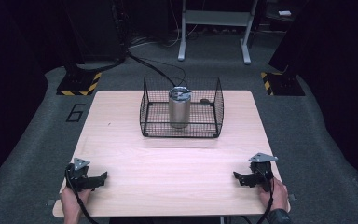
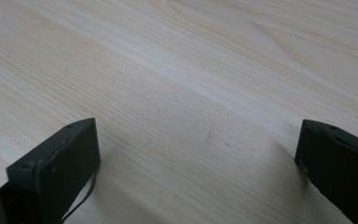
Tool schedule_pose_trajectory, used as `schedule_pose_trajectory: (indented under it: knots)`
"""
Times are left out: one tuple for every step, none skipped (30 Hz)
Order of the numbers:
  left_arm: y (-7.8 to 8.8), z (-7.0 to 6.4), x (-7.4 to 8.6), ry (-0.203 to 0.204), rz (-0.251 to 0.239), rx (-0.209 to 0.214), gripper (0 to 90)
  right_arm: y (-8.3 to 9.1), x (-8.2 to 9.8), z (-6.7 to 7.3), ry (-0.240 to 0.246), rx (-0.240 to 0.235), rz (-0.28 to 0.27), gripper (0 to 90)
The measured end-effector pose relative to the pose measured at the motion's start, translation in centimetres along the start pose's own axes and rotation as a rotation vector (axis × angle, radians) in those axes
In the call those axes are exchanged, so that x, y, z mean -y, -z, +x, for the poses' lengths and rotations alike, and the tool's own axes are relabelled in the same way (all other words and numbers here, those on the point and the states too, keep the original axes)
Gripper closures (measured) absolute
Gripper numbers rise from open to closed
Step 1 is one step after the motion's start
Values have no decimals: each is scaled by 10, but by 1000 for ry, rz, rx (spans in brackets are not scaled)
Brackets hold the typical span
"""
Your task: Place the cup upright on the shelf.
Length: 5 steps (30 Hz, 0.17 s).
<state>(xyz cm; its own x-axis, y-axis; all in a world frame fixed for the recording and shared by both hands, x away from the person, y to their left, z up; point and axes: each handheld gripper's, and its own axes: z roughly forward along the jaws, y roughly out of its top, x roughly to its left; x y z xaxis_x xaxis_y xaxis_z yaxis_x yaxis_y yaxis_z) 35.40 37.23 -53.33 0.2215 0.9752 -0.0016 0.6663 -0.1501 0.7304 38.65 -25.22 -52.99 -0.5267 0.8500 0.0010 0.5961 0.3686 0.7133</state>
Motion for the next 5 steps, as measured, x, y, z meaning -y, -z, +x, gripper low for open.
schedule_pose_trajectory:
  knots:
    - [0, 0, 0, -3, 10, -1, 0, 0, 0, 0, 1, 0, 0, 0]
    - [0, 0, -1, 5, 14, -2, 0, 0, 0, 0, 1, 0, 0, 0]
    - [-1, 0, -1, 3, 4, -8, 0, 0, 0, 0, 1, 0, -1, 0]
    - [-1, 0, -1, 3, 4, -8, 0, 0, 0, 0, 1, 0, -1, 0]
    - [-1, -1, -1, 3, 5, -10, 0, 0, 0, 0, 1, 0, 0, 0]
